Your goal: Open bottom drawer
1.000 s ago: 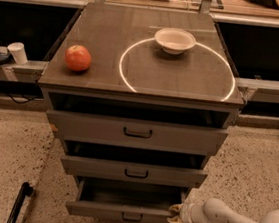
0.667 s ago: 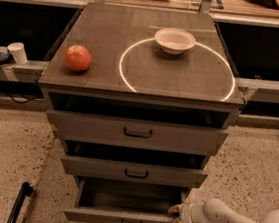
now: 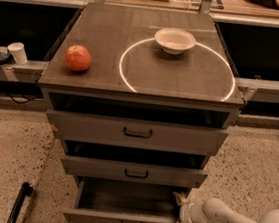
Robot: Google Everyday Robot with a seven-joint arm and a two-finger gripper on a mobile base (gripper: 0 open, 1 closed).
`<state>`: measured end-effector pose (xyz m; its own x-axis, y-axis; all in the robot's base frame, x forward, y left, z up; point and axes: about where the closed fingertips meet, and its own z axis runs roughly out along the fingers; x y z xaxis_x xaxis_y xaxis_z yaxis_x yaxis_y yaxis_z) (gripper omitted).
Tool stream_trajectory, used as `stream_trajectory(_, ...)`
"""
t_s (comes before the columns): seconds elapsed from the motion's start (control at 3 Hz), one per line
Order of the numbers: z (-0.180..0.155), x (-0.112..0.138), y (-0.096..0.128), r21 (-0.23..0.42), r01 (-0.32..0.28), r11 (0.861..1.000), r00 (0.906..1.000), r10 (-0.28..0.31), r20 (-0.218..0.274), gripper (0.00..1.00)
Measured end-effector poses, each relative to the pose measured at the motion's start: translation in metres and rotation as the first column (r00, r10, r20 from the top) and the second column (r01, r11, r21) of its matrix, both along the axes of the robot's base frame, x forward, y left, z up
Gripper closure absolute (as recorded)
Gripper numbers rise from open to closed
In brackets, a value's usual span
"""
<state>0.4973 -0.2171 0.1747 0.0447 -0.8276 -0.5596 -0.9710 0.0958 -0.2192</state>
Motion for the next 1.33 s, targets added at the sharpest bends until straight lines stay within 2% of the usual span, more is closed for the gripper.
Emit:
stream_trajectory(0.33, -0.004, -0.008, 0.004, -0.002, -0.014, 1.0, 0.9995, 0.014, -0.028, 0.0)
stream_trajectory(0.67, -0.005, -0.03, 0.005, -0.017, -0.035, 0.999, 0.998, 0.034, -0.052, 0.16)
stream_trajectory(1.0, -0.004, -0.056, 0.001, -0.068, -0.046, 0.997, 0.9958, 0.041, -0.082, 0.38)
stream_trajectory(1.33, 0.001, -0.085, -0.008, -0.123, -0.048, 0.991, 0.9939, 0.035, -0.105, 0.66)
